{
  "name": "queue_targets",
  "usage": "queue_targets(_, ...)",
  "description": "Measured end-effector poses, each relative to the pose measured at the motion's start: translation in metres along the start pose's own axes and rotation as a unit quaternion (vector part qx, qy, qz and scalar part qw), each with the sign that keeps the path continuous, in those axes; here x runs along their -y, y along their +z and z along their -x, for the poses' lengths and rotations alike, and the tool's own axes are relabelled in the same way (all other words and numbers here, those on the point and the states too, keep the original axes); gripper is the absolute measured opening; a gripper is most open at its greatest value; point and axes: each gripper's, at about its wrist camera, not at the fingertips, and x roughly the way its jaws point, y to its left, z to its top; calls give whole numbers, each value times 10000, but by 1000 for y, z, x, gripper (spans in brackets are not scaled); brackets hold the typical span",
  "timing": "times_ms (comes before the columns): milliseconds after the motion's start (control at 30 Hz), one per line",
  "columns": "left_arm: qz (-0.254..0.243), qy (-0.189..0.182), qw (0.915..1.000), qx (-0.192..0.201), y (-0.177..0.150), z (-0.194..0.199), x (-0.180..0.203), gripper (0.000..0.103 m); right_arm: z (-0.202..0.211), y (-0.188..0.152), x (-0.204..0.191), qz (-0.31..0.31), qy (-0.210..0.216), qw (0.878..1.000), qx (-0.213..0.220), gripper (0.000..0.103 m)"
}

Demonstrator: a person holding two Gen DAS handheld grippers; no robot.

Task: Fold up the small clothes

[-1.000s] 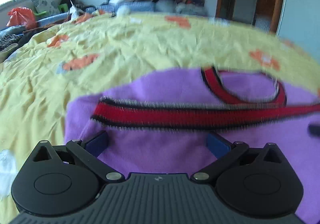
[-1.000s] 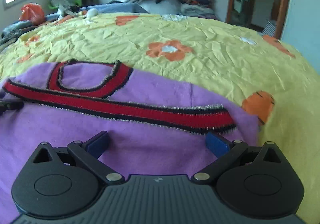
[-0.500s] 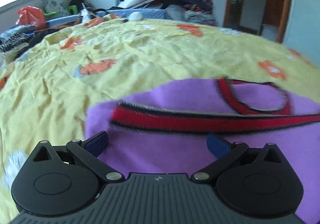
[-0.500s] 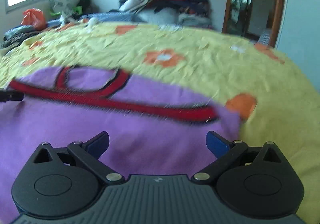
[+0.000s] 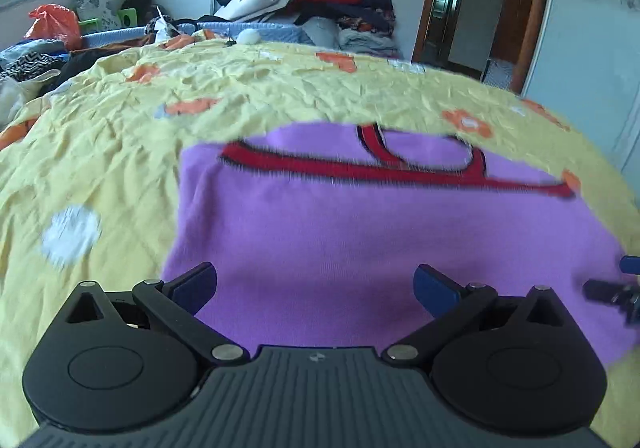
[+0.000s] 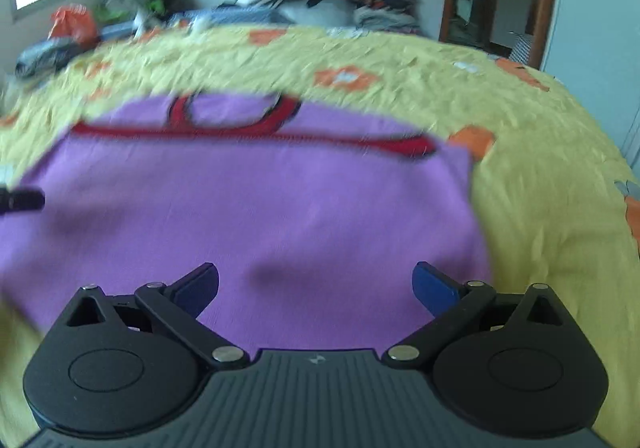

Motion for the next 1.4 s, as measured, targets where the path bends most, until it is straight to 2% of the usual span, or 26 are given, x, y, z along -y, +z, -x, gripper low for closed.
queue_targets(33,-72,21,9999,-117,-8,-1,2,103,-3,-9,-4,5,-134,9998,-178,103)
queue_targets(100,-67,189,9990,-397,-27,-9,0,103,1,-25,-4,-191,-133,9997,-71,103)
queue_targets(167,-308,279,9989,-205,-40,-2,1,103,8,-30,-4,-206,-172,9996,-108,103)
queue_targets(200,-187,245,9993,-219,-41,2,-1,103,10,-29,-4,-212,-168,9994,-205,103)
queue_targets(300,79,306,9988,-378,-36,10,-6,103,13,-24,-2,-187,-114,9992,-345,103)
queue_targets(367,259,226,9989,-328,-30,18,-7,103,13,-22,0,-227,-59,9992,-330,103)
queue_targets(467,192,233,9993,-214,-19,19,2,103,10,-13,-1,-201,-32,9995,-230,103)
queue_targets(633,171,163,9994,-238,1,-1,14,103,-5,9,-3,-115,-61,9998,-166,103)
queue_targets(733,124,249,9988,-414,0,-20,17,103,-17,15,-4,-80,-65,9996,-246,103)
queue_targets(800,101,278,9980,-558,-6,-31,16,103,-24,14,-4,-100,-39,9993,-352,103)
queue_targets(900,-174,376,9982,-431,-14,-29,20,103,-25,8,-3,-135,-24,9995,-275,103)
queue_targets(1033,-138,377,9981,-475,-15,-25,19,103,-21,-1,-2,-127,-27,9998,-128,103)
queue_targets(1200,-40,585,9970,-499,-22,-17,24,103,-13,-10,-3,-148,-44,9999,-60,103)
queue_targets(1400,-86,473,9978,-463,-40,1,17,103,4,-32,-2,-95,8,9999,53,103)
